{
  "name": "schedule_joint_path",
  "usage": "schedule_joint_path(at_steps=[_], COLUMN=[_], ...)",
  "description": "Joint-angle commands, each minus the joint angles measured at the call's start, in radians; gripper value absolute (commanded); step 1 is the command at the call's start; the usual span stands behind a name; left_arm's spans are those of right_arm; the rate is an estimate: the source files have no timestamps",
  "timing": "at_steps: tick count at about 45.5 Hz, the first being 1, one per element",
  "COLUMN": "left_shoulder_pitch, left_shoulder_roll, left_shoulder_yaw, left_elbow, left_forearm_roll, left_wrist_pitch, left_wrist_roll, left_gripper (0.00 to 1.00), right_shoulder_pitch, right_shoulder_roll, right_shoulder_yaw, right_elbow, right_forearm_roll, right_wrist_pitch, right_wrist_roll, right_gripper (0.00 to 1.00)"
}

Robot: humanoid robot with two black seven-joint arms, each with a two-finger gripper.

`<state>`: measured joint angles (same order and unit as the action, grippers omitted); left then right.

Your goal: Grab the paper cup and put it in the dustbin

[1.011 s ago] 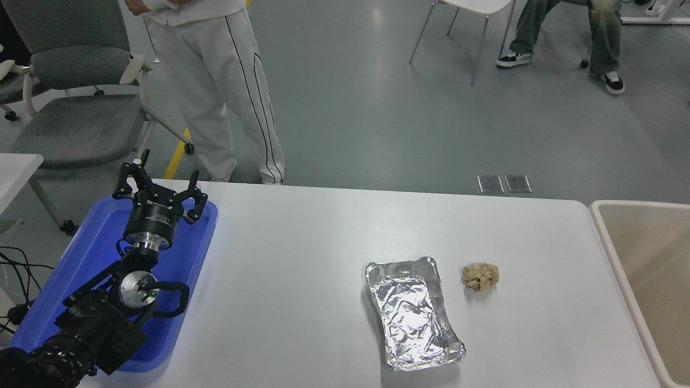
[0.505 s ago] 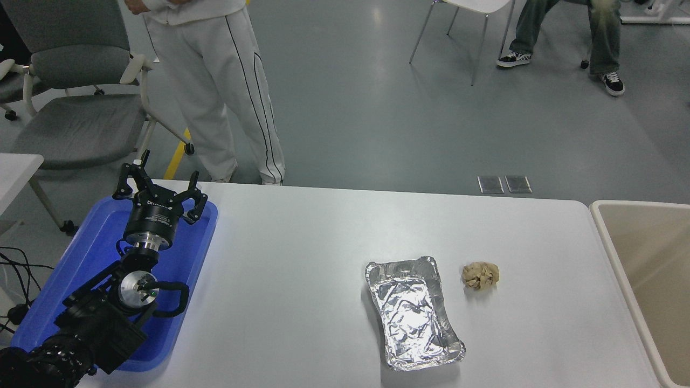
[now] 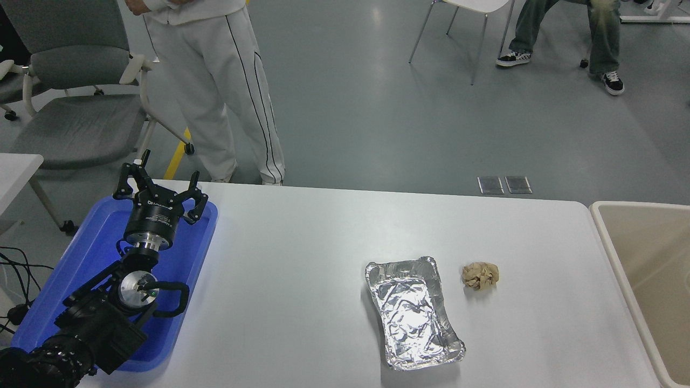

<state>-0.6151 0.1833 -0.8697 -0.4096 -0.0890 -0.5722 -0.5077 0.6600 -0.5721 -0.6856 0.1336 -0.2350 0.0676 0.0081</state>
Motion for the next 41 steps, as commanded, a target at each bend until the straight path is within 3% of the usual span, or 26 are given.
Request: schedule_joint_path(at_steps=[1,10,24,41], left_shoulder_pitch=[0.0,0.0,0.0,0.0], left_shoulder_roll=[0.001,0.001,0.001,0.001], left_shoulder_yaw=[0.0,0.0,0.0,-0.002], left_elbow=[0.0,0.0,0.0,0.0], left_forearm_roll=[0.0,0.0,0.0,0.0], left_wrist_pitch=[0.0,0.0,0.0,0.0], left_wrist_roll=[0.0,0.0,0.0,0.0], left_gripper=[1.0,1.0,1.0,1.0], right_shoulder_pitch=[-0.016,-0.016,0.024,0.309], right_shoulder_roll=[0.02,0.02,0.003,-0.255], right_shoulder_yaw=[0.003,0.003,0.004,-0.015], right_elbow=[-0.006,0.0,0.083,0.601], right_forearm_roll=[0.0,0.0,0.0,-0.036], right_wrist_pitch=[-0.147,-0.199,-0.195,-0.187], right_wrist_roll=[0.001,0.003,0.003,0.004], right_gripper=[0.88,0.95,0.99,0.99])
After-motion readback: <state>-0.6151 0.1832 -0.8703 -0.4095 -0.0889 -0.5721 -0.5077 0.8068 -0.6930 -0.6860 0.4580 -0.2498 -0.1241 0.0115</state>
